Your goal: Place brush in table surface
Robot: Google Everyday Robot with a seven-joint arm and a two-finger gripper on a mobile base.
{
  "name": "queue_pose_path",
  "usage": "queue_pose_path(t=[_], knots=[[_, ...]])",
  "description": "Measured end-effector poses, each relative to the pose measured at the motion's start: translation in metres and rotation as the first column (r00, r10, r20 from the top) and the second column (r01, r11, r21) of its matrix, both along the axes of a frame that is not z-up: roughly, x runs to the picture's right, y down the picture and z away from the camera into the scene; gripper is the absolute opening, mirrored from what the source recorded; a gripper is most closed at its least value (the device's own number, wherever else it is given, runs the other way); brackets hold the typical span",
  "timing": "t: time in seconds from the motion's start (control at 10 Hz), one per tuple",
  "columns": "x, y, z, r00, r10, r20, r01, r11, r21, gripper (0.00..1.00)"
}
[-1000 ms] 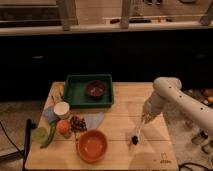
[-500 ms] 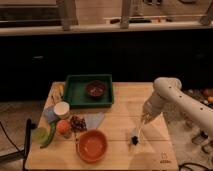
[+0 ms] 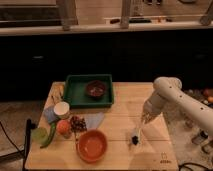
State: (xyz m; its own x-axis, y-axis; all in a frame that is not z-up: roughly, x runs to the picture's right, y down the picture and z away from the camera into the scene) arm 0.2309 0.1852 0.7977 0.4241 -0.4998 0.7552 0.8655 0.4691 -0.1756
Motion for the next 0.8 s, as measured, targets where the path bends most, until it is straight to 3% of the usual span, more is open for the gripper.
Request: queue_pose_path(t=[0.4, 0.8], knots=[[-0.01, 0.017, 0.003, 0.999, -0.028, 0.019, 0.028, 0.9992, -0.027, 0.04], [-0.031, 0.045, 0.004, 0.996, -0.059, 0.072, 0.063, 0.9969, -0.048, 0.04]])
